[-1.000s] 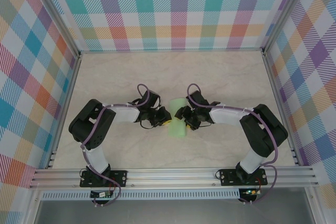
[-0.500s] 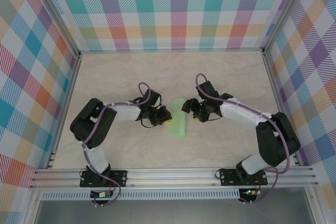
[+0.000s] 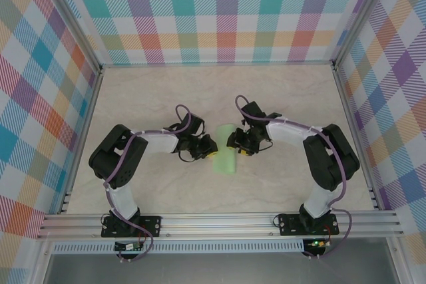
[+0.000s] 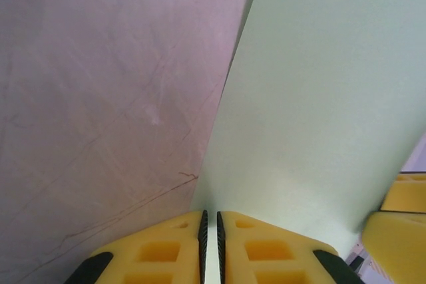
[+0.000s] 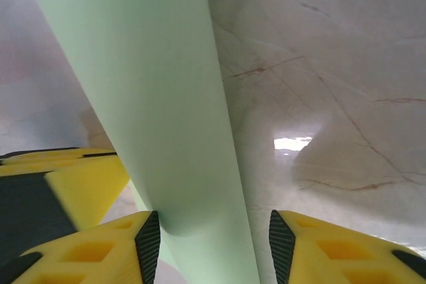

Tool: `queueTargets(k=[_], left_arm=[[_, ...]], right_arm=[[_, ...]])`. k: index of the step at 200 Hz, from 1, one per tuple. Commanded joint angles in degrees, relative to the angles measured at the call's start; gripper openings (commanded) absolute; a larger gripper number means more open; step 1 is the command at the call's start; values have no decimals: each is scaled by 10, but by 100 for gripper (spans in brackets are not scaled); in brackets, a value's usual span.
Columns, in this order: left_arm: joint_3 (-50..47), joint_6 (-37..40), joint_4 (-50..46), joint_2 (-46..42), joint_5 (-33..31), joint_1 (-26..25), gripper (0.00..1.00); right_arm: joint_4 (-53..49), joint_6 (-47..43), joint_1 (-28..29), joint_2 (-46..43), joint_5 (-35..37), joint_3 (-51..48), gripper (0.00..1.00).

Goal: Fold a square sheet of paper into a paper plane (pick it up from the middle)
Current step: Fold the square sheet of paper in half at the center of the table.

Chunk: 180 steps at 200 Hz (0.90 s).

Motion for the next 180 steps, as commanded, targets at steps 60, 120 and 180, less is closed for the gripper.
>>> queueTargets(k=[60, 120, 180], left_arm=[[4, 36, -106, -138, -118, -4, 38], [-9, 25, -113, -155, -129, -4, 40], [-5, 21, -109, -148, -123, -4, 41]], right_arm=[[-62, -7, 1, 21, 57, 20, 51], [-81, 22, 1, 35, 83, 31, 52], [-93, 24, 1, 35, 99, 28, 54]])
